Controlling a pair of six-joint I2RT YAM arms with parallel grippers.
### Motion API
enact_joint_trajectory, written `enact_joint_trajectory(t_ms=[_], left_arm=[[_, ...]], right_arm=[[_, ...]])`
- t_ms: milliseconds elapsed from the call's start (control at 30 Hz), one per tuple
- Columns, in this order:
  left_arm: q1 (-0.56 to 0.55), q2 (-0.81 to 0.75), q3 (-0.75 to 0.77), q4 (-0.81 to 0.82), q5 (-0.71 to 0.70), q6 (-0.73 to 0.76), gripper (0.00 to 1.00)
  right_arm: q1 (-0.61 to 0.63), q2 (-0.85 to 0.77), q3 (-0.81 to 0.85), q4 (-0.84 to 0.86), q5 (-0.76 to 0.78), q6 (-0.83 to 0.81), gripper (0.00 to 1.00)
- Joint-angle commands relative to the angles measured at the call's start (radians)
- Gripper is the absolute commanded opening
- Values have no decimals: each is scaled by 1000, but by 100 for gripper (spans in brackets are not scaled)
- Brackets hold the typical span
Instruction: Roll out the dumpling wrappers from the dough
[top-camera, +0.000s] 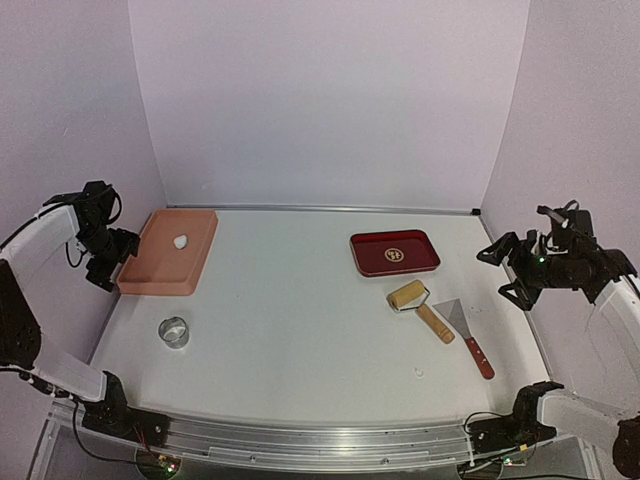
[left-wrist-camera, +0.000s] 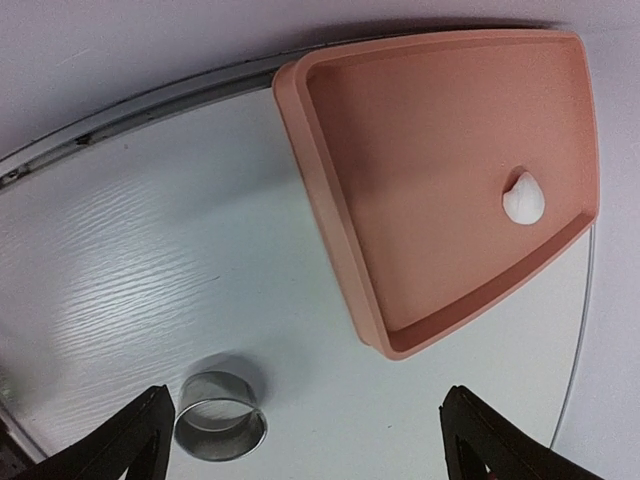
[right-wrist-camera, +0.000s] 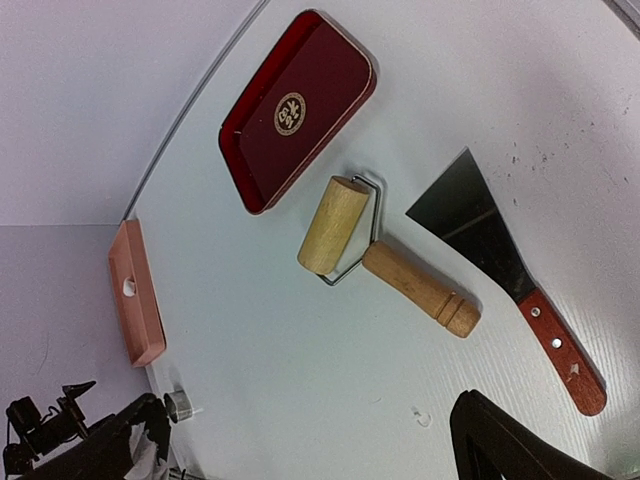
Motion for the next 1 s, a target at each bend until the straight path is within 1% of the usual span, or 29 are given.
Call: enact_joint_trajectory(t_ms=[0,67,200,333,467,567,700,833,967], left_arm=[[24,117,24,170,90,-40,94],[40,196,33,223,139,-10,94],[58,343,81,241,172,44,92],[61,438,112,278,192,88,89],[61,505,125,325,222,105,83],[62,550,134,347,235,114,76],[61,601,158,341,256,147,58],[56,615,143,368,304,186,29],[27,615,159,344,299,252,13]], right_arm=[[3,21,78,-30,14,-36,98],[2,33,97,-42,21,-44,98],[2,40,127,-67,35,-57,98],[3,33,144,-98,60,-68,98],[3,21,154,-122,77,-76,98],[2,20,162,-133,84,-81,98],[3,30,181,-147,92,-98,98],[2,37,200,-160,107,-113,98],[2,37,202,-168,109,-126,98]])
